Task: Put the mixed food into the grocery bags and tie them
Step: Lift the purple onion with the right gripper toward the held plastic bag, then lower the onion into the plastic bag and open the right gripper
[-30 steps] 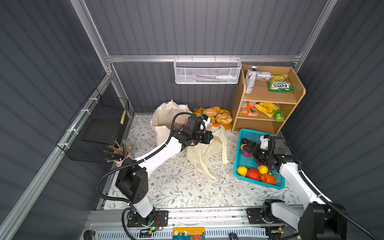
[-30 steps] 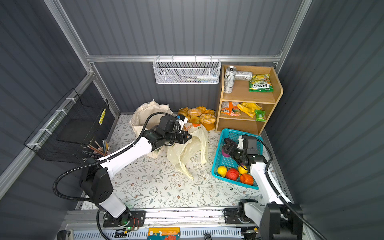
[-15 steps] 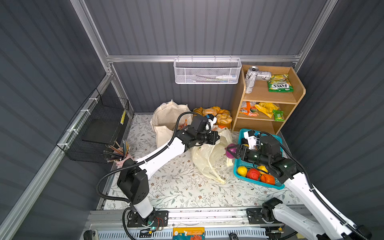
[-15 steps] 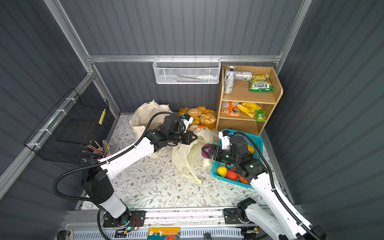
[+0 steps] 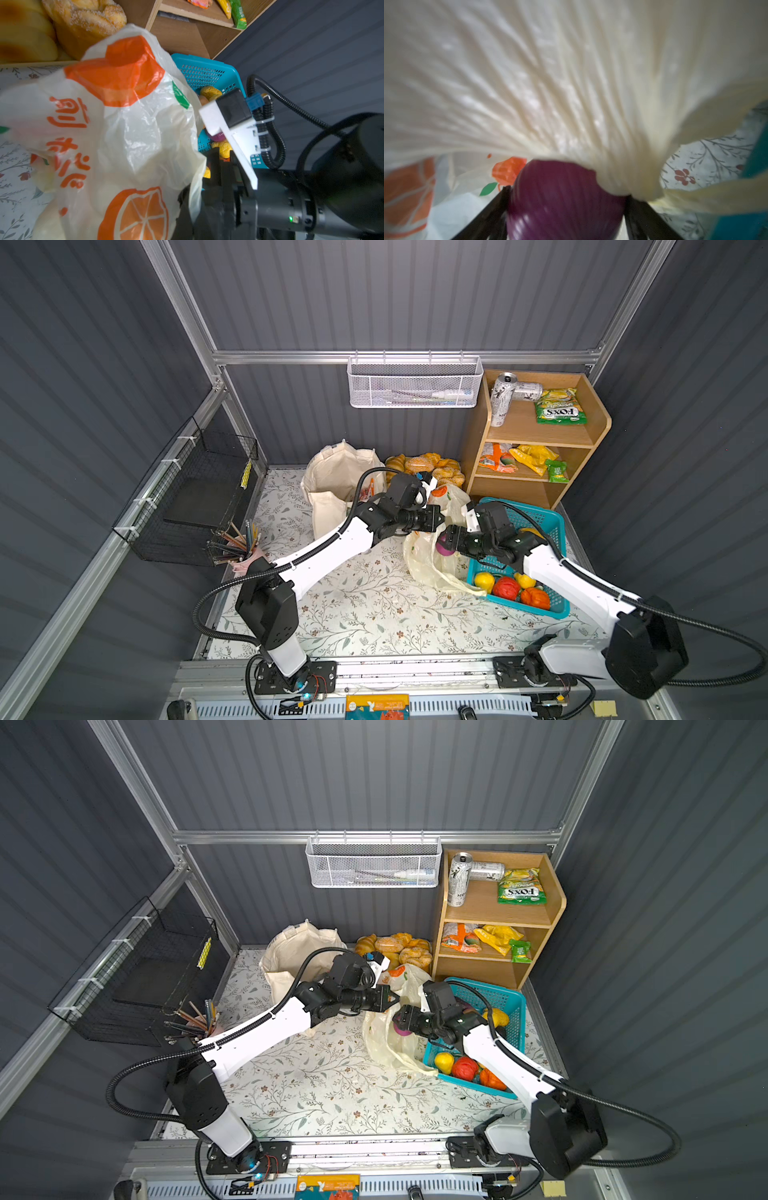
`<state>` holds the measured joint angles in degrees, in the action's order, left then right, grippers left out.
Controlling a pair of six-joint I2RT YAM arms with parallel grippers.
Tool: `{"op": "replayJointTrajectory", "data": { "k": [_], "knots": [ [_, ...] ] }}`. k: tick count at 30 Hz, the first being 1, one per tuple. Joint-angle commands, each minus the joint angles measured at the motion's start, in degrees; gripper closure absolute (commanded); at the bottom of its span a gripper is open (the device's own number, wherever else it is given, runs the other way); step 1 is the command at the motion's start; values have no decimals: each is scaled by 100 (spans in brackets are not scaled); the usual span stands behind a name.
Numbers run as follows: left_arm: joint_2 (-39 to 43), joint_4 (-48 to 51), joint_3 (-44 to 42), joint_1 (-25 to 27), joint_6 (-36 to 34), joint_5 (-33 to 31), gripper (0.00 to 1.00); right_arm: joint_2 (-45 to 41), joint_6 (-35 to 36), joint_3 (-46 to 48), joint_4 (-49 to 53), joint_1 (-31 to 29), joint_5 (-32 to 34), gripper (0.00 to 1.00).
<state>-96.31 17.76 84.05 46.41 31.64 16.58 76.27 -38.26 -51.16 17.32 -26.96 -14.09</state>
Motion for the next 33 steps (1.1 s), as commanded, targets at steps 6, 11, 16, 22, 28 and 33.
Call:
{"op": "replayJointTrajectory", "data": {
  "k": [6, 11, 16, 22, 28, 33],
  "knots": [
    [-237, -194, -161, 2, 117, 188, 100, 868, 501, -817, 55, -471, 319, 37],
    [-194, -265, -240, -1, 117, 188, 100, 1353, 537, -951, -126, -658, 126, 36],
    [-85, -255, -249, -1, 111, 128, 100, 1433, 267, -647, -680, -667, -214, 36],
    [92, -458, -249, -1, 291, 133, 100, 1201, -101, -44, -1364, -499, -435, 35],
    [188, -601, -209, -1, 482, 400, 100, 854, -340, 335, -1837, -242, -683, 34],
    [245, -607, -249, -1, 555, 478, 100, 771, -367, 339, -1968, -139, -692, 32]
  ]
}}
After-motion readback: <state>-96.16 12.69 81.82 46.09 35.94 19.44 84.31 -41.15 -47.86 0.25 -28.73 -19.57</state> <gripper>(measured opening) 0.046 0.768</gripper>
